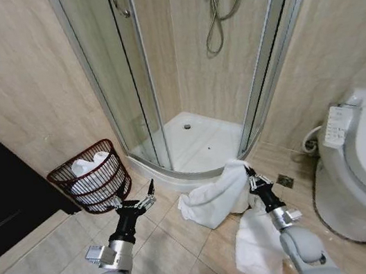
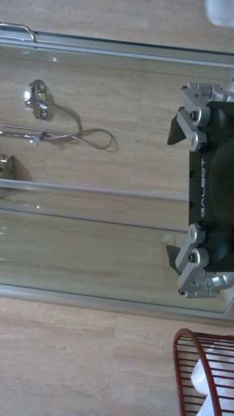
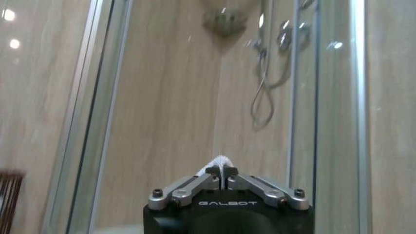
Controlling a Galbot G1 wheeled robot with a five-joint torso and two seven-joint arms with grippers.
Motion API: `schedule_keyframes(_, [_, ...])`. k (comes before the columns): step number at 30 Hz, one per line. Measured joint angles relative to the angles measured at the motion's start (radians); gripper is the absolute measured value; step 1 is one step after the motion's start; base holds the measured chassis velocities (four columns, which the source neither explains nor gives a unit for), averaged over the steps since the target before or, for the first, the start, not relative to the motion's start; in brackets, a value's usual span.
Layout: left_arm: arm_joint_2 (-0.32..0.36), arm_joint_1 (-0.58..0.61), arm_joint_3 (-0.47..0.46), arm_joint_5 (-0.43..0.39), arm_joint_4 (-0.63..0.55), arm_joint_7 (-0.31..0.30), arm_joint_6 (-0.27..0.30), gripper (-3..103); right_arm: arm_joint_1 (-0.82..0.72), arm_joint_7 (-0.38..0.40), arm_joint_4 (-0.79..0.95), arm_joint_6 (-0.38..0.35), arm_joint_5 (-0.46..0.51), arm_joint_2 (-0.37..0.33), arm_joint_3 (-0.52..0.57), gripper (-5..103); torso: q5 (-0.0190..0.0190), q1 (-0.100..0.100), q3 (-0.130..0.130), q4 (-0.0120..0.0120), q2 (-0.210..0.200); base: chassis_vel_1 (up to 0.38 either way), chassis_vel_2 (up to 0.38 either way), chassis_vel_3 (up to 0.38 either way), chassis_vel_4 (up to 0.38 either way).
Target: Discard the used towel into the hamper.
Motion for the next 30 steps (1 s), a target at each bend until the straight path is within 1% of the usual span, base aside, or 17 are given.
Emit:
schedule_keyframes(6, [0.000,0.000,0.000,0.000,0.000,0.000,0.000,100,-0.026,0.018,0.130,-0.002,0.031,-0.007,0.043,2,-0.0003,0.000,0.000,-0.0001,0.000,0.000,0.000,0.000,0.000])
schedule_keyframes(7, [0.000,0.000,0.000,0.000,0.000,0.000,0.000,100,-0.026,0.018,0.130,-0.002,0.031,-0.007,0.043,2,-0.0003,0.000,0.000,-0.0001,0.000,0.000,0.000,0.000,0.000])
schedule_keyframes(9, [0.000,0.000,0.000,0.000,0.000,0.000,0.000,100,-0.022,0.038,0.170,0.001,0.046,-0.013,0.061,2,0.0000,0.000,0.000,0.0000,0.000,0.000,0.000,0.000,0.000])
schedule_keyframes(11, [0.000,0.000,0.000,0.000,0.000,0.000,0.000,100,-0.015,0.056,0.219,0.004,0.074,-0.026,0.081,2,-0.0003,0.000,0.000,0.0001,0.000,0.000,0.000,0.000,0.000])
schedule_keyframes(16, [0.000,0.000,0.000,0.000,0.000,0.000,0.000,100,-0.009,0.071,0.292,0.003,0.094,-0.049,0.107,2,-0.0002,0.000,0.000,0.0000,0.000,0.000,0.000,0.000,0.000])
schedule_keyframes(19, [0.000,0.000,0.000,0.000,0.000,0.000,0.000,100,-0.006,0.084,0.367,-0.015,0.111,-0.069,0.134,2,-0.0002,0.000,0.000,-0.0001,0.000,0.000,0.000,0.000,0.000])
schedule_keyframes(25, [0.000,0.000,0.000,0.000,0.000,0.000,0.000,100,0.000,0.092,0.430,-0.035,0.120,-0.097,0.184,2,-0.0002,0.000,0.000,0.0000,0.000,0.000,0.000,0.000,0.000])
schedule_keyframes(30, [0.000,0.000,0.000,0.000,0.000,0.000,0.000,100,0.007,0.103,0.475,-0.047,0.153,-0.135,0.235,2,-0.0001,0.000,0.000,0.0000,0.000,0.000,0.000,0.000,0.000])
